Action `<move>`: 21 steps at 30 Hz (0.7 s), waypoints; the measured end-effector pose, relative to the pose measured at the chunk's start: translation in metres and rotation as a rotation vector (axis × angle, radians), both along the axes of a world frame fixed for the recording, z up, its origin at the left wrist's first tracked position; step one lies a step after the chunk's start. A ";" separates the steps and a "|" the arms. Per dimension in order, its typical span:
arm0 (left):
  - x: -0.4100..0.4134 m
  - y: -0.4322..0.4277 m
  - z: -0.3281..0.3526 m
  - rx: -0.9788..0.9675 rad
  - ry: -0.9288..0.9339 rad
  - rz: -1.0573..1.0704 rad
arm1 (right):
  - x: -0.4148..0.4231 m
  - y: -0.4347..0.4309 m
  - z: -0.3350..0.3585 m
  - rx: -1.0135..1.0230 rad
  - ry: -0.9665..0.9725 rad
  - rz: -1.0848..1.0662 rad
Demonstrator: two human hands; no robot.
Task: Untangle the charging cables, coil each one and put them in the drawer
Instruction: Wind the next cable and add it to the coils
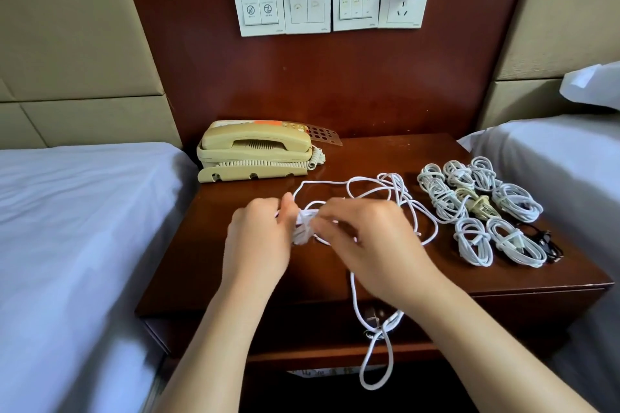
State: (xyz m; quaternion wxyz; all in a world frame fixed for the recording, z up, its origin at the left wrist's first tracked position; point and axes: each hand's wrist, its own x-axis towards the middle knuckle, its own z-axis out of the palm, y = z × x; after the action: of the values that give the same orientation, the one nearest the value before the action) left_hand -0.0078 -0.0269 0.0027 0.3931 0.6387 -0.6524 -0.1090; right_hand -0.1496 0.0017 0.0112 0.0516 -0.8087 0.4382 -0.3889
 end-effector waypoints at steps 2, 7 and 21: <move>-0.001 0.000 -0.001 0.043 0.056 -0.167 | -0.009 -0.003 0.003 0.018 -0.135 -0.027; -0.007 0.009 -0.002 0.245 0.229 -0.483 | -0.025 -0.014 -0.001 0.221 -0.306 0.069; 0.001 0.004 0.002 -0.028 0.599 -0.016 | 0.014 0.000 -0.025 -0.001 0.141 0.012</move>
State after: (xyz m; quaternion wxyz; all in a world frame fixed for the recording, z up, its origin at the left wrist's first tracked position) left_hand -0.0065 -0.0231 0.0043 0.5760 0.5674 -0.5140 -0.2866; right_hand -0.1358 0.0022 -0.0142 0.0229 -0.8368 0.4356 -0.3308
